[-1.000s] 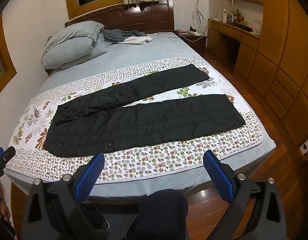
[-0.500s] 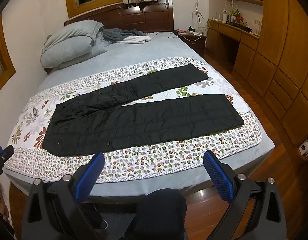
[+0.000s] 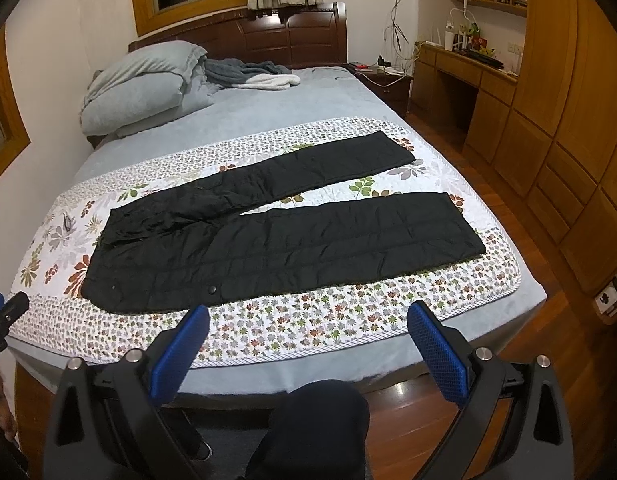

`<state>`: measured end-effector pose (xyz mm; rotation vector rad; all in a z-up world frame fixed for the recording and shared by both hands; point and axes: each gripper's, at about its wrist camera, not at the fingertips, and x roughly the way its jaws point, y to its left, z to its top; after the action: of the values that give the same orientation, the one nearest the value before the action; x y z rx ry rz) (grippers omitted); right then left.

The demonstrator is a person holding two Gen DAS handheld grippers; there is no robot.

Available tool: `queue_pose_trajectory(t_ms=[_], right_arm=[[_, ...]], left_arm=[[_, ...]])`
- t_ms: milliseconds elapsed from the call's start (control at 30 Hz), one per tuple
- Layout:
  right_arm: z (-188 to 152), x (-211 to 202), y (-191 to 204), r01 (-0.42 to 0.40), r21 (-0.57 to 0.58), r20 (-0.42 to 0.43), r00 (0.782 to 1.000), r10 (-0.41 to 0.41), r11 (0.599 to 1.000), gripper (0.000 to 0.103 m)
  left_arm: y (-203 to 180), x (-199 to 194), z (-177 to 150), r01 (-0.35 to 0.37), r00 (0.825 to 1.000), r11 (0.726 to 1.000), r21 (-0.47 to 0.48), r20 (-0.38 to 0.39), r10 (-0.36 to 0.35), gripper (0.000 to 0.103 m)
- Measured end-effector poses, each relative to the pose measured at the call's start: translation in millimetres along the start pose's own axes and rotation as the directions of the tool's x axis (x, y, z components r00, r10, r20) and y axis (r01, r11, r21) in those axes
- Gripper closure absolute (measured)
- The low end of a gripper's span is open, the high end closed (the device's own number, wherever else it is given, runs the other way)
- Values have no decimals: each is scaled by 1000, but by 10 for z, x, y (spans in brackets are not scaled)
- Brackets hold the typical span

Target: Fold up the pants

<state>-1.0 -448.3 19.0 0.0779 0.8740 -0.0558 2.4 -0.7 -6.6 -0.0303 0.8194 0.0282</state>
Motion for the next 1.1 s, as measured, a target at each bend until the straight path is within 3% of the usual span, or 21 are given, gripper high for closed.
queue_pose_trajectory(t_ms=[1100], right_arm=[[-21, 35, 4, -1, -1, -7, 1000, 1, 1000, 3]], left_arm=[[14, -15, 25, -10, 1000, 1000, -1, 4, 10, 2]])
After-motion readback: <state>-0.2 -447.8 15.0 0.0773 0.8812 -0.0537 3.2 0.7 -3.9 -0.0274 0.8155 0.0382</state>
